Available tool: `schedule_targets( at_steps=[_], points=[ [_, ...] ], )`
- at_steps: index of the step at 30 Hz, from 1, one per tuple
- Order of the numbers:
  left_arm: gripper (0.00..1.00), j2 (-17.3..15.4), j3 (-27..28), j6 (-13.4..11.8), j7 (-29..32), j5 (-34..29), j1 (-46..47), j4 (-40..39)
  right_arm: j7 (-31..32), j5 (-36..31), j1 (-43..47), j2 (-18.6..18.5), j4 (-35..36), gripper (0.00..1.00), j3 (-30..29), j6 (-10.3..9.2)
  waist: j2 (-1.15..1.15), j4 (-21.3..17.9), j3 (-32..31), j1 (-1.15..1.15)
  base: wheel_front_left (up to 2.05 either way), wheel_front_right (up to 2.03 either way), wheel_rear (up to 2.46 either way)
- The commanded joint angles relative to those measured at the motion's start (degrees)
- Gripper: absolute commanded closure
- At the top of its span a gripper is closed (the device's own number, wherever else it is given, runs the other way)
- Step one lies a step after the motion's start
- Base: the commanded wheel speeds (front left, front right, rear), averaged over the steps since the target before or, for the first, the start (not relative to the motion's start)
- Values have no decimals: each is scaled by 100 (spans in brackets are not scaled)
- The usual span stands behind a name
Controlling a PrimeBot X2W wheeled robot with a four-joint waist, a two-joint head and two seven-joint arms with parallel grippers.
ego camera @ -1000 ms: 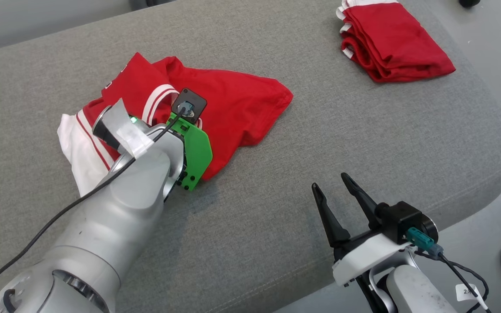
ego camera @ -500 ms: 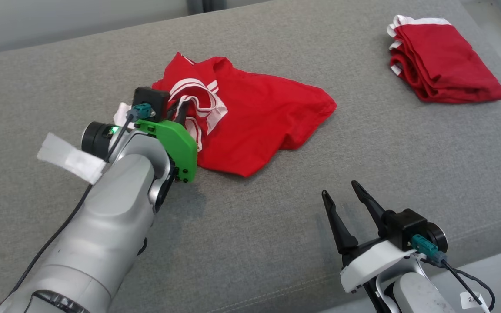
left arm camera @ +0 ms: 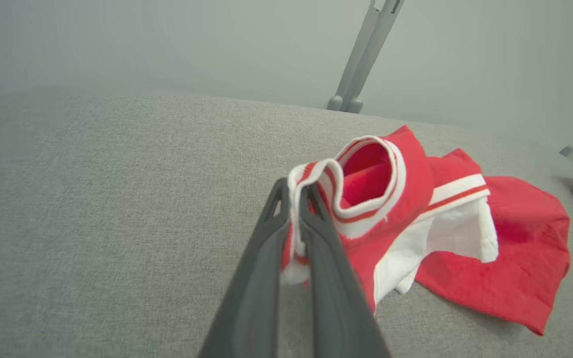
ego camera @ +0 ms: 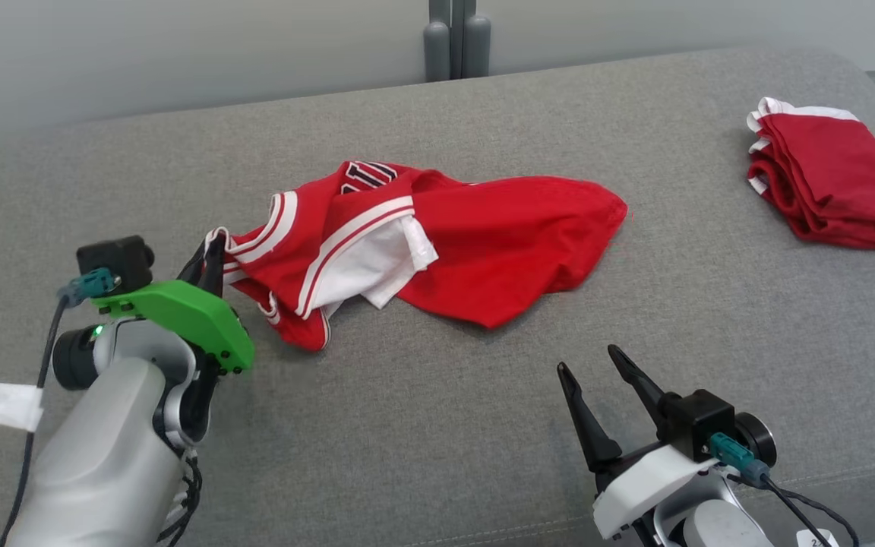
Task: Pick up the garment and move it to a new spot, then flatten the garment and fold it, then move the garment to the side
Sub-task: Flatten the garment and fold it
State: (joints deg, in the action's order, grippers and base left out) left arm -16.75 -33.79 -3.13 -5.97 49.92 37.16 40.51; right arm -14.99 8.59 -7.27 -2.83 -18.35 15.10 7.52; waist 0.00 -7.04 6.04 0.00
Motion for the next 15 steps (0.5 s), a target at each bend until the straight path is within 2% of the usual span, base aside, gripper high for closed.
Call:
schedule_targets(
  at_steps=[1,3,6,10,15],
  points=[
    [100,-110,102,-89,62,122,-214,-210,-24,-32,46,-11,-14,0,3,-7,0,131,-160,0,0,0,0],
    [100,-348,269,-282,222,288,-456,-721,-24,-34,54,-11,-25,0,31,-7,0,109,-202,0,0,0,0],
    [100,-487,350,-417,299,294,-557,-1083,-24,-38,72,-11,-33,0,51,-7,0,81,-229,0,0,0,0],
    [100,-754,470,-760,492,297,-667,-1846,-24,-30,125,-11,-52,0,56,-7,0,12,-276,0,0,0,0],
    [100,-1112,423,-1194,1031,240,-801,-2601,-24,8,130,-10,-44,0,68,-7,0,-85,-267,0,0,0,0]
  ],
)
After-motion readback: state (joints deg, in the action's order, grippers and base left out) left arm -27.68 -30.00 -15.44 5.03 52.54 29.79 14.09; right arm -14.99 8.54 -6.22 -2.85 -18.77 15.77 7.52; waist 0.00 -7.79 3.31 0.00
